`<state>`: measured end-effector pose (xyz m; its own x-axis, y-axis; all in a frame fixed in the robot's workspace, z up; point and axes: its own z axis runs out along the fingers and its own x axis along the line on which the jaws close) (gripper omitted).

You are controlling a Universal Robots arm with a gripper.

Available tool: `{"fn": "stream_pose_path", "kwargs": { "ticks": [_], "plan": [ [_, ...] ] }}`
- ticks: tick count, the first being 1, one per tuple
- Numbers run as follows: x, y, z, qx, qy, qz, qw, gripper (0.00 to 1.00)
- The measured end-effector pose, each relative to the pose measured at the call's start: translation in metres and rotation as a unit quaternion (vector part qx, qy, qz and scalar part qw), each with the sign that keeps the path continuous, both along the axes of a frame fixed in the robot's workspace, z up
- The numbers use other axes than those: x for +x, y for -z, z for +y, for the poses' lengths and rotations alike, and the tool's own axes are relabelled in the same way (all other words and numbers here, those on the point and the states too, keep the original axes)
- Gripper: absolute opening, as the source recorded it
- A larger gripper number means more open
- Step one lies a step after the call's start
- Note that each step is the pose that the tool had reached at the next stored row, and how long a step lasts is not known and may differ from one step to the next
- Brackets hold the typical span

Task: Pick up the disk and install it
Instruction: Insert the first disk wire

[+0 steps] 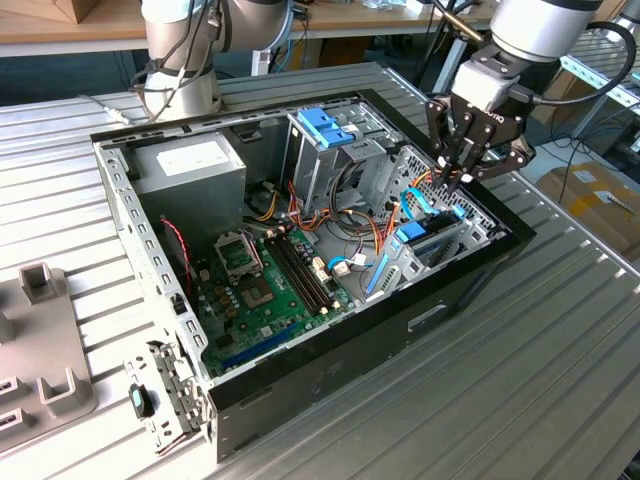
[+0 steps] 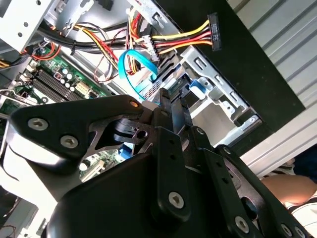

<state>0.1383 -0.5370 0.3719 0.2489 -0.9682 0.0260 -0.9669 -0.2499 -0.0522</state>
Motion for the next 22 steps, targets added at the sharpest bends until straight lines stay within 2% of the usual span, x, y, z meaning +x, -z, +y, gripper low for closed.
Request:
{"fn": "stream_pose_path", "kwargs": {
  "ticks": [1,2,5,6,7,11,12,13,14,15,16,17,18,22],
  "plan": [
    [0.0002,0.0000,0.0000,0.0000,-0.007,0.0000,0.99998,0.24],
    [0.0005,0.0001,0.0001,0.0001,-0.022,0.0000,0.99976,0.24],
    [0.0007,0.0000,0.0001,0.0001,-0.053,0.0000,0.99859,0.24],
    [0.0007,0.0001,0.0001,0.0001,-0.071,0.0000,0.99749,0.24],
    [0.0007,0.0000,0.0001,0.0000,-0.089,0.0000,0.99600,0.24],
    [0.0007,0.0000,0.0001,0.0000,-0.127,0.0000,0.99190,0.24],
    [0.0007,0.0001,0.0001,0.0001,-0.146,0.0000,0.98934,0.24],
    [0.0007,0.0000,0.0001,0.0000,-0.160,0.0000,0.98714,0.24],
    [0.0007,0.0000,0.0001,0.0000,-0.178,0.0000,0.98401,0.24],
    [0.0007,0.0001,0.0001,0.0001,-0.191,0.0000,0.98164,0.24],
    [0.0007,0.0001,0.0001,0.0001,-0.200,0.0000,0.97983,0.24],
    [0.0007,0.0001,0.0001,0.0000,-0.213,0.0000,0.97713,0.24],
    [0.0007,0.0001,0.0001,0.0001,-0.220,0.0000,0.97542,0.24],
    [0.0007,0.0001,0.0001,0.0001,-0.257,0.0000,0.96645,0.24]
  ]
}}
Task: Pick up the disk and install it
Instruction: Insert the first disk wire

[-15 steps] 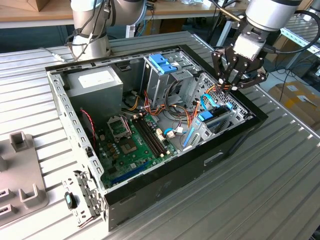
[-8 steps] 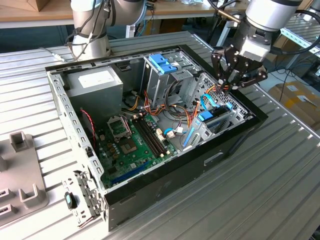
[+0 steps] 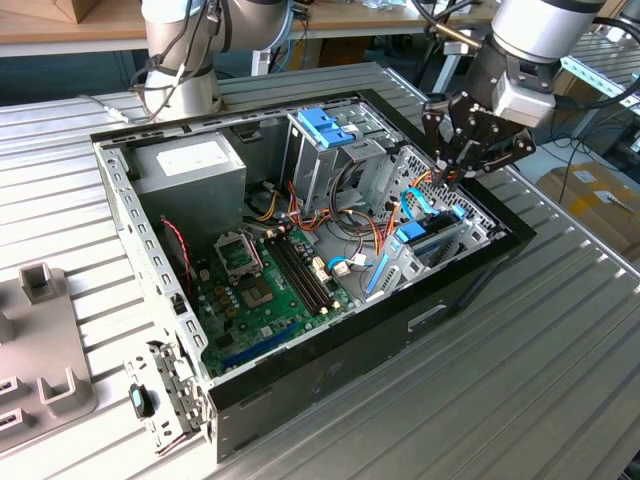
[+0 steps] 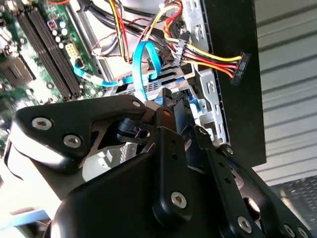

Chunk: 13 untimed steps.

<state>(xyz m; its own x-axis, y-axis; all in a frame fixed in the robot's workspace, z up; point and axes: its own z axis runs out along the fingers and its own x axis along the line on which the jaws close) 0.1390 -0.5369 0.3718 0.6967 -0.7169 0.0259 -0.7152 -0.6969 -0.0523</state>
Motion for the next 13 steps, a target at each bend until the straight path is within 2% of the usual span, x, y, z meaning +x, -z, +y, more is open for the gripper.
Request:
{"fn": "stream_pose_path", "kwargs": {
  "ticks": [4,6,7,8,9,13],
  "plan": [
    [0.0000,0.0000,0.0000,0.0000,-0.038,0.0000,0.99928,0.24],
    [0.0000,0.0000,0.0000,-0.0001,-0.069,0.0000,0.99758,0.24],
    [0.0001,0.0001,0.0000,0.0000,-0.091,0.0000,0.99587,0.24],
    [0.0007,0.0002,0.0000,0.0000,-0.103,0.0000,0.99467,0.24],
    [0.0020,0.0002,0.0000,0.0000,-0.108,0.0000,0.99418,0.24],
    [0.0068,0.0003,0.0000,0.0000,-0.108,0.0000,0.99414,0.24]
  ]
}}
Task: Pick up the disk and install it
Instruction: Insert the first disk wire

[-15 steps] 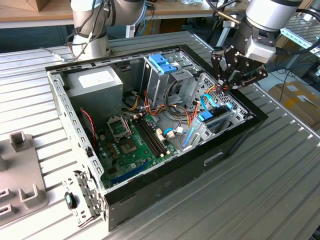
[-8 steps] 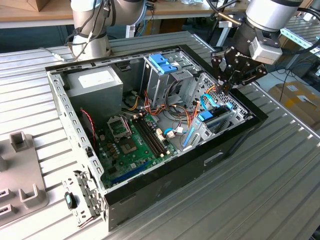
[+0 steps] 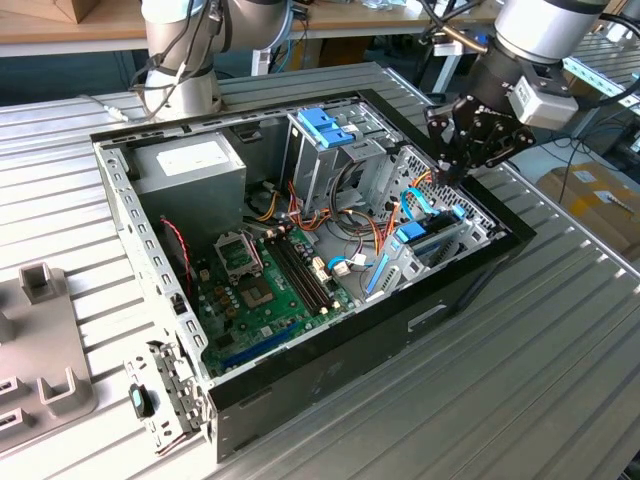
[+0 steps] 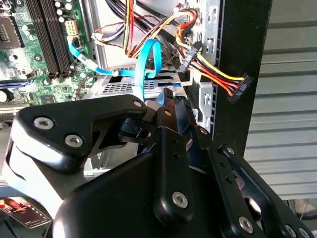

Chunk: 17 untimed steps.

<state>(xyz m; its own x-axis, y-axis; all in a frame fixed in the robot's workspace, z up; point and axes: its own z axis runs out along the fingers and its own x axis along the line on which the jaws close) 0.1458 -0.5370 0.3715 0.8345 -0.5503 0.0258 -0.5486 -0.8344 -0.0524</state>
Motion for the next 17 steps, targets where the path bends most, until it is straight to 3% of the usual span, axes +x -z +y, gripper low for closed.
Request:
{"fn": "stream_pose_path", "kwargs": {
  "ticks": [9,17],
  "plan": [
    [0.0282,-0.0001,0.0003,-0.0001,0.000,0.0000,1.00000,0.24],
    [0.0345,-0.0050,0.0065,-0.0001,0.000,0.0003,1.00000,0.24]
  ]
}}
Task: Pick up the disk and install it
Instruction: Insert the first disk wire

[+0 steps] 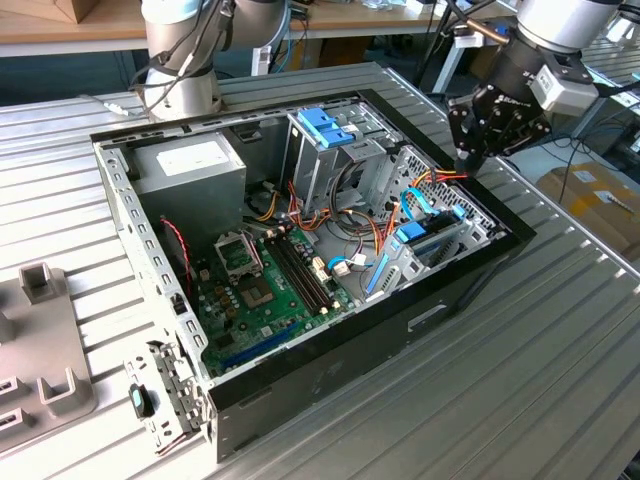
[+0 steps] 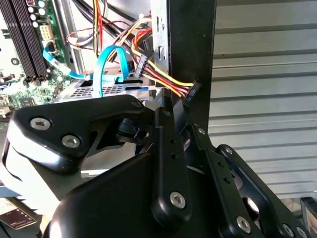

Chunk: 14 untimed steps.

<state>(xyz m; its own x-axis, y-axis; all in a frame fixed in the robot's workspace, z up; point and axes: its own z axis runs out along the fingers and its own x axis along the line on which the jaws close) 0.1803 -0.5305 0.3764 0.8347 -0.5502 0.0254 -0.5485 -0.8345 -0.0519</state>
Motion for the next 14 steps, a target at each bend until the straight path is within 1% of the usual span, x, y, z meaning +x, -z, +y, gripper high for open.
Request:
{"fn": "stream_pose_path", "kwargs": {
  "ticks": [2,3,5,7,14],
  "plan": [
    [0.0026,-0.0001,0.0025,0.0001,0.000,0.0000,1.00000,0.24],
    [0.0048,-0.0001,0.0026,0.0001,0.000,0.0000,1.00000,0.24],
    [0.0143,-0.0002,0.0027,0.0008,0.000,0.0000,1.00000,0.24],
    [0.0180,0.0001,0.0028,0.0008,0.000,0.0000,1.00000,0.24],
    [0.0198,0.0071,0.0027,0.0008,0.000,0.0000,1.00000,0.24]
  ]
}}
